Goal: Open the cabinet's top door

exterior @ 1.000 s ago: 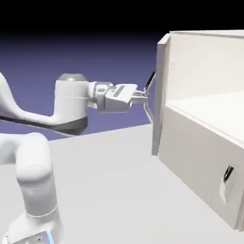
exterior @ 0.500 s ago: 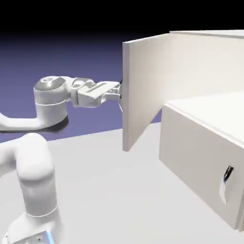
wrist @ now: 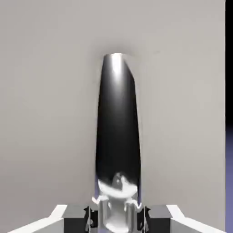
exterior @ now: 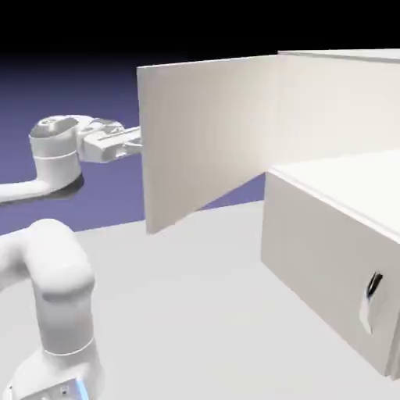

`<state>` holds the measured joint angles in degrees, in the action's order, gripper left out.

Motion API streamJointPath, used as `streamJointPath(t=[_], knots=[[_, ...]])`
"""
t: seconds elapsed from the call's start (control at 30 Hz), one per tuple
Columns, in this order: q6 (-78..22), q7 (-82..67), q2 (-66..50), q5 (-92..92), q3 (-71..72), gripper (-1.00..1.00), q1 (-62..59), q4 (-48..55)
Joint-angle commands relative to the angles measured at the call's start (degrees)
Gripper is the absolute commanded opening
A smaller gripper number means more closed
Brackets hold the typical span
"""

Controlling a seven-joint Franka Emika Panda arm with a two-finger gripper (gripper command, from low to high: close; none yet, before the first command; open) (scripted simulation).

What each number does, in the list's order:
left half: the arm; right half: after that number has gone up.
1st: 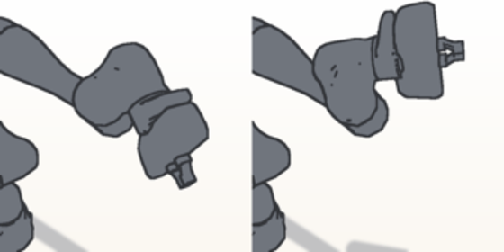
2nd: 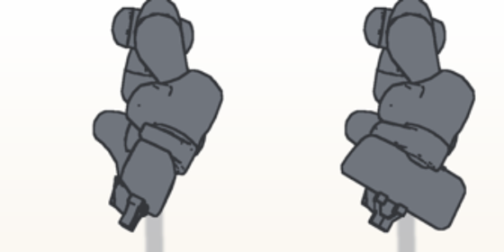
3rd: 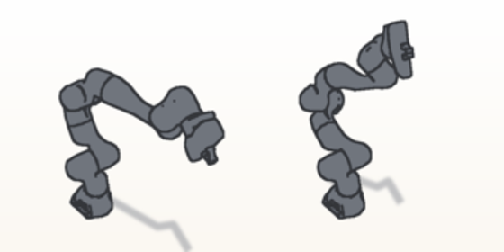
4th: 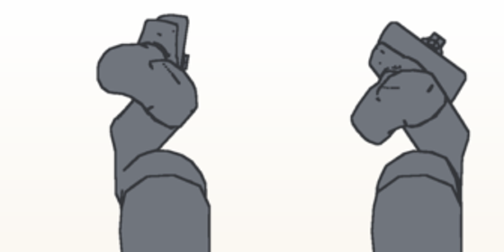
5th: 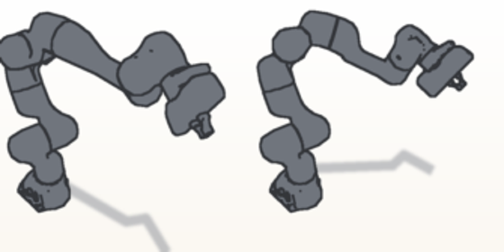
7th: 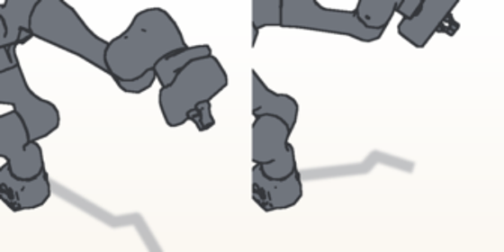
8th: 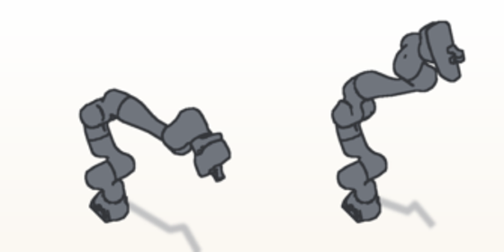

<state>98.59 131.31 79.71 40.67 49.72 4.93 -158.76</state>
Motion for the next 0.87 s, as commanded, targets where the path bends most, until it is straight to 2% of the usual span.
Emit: streamJointPath(t=[0.0,0.37,0.83], knots=[[-2.2,0.1,-0.8,-1.6,2.0,-1.0,-1.2,2.1],[-21.6,-0.9,-5.8,-12.2,17.4,-1.0,-18.1,24.9],[-41.6,-5.5,-5.2,-17.3,27.7,-1.0,-41.2,54.0]])
